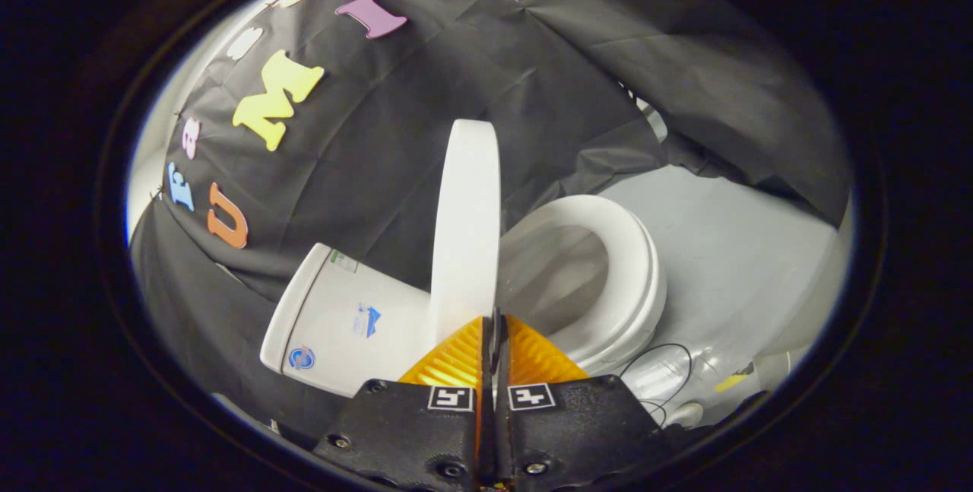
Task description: Open the toilet lid.
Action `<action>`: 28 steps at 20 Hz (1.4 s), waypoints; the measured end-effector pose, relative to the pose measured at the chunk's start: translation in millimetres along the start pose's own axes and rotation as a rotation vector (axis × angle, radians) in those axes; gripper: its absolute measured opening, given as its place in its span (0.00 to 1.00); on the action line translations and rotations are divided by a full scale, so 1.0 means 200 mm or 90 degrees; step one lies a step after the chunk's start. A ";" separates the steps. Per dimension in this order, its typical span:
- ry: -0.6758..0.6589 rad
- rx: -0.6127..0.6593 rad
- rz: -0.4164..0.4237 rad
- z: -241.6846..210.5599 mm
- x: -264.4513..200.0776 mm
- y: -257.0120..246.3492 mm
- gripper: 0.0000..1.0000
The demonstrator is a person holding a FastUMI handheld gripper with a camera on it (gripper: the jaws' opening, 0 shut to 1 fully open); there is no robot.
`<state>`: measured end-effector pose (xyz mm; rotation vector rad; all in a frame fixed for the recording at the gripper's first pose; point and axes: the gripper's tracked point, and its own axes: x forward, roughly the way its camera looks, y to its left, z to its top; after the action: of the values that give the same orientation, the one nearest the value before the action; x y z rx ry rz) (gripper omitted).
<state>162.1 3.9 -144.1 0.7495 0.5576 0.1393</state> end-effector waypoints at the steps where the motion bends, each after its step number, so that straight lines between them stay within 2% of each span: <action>1: -0.002 -0.010 -0.002 0.00 0.00 0.02 0.04; 10: -0.015 -0.082 -0.032 0.00 -0.02 0.15 0.04; 28: -0.047 -0.217 -0.061 -0.03 -0.05 0.48 0.04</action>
<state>157.7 74.8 -77.7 0.3940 0.4829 0.1135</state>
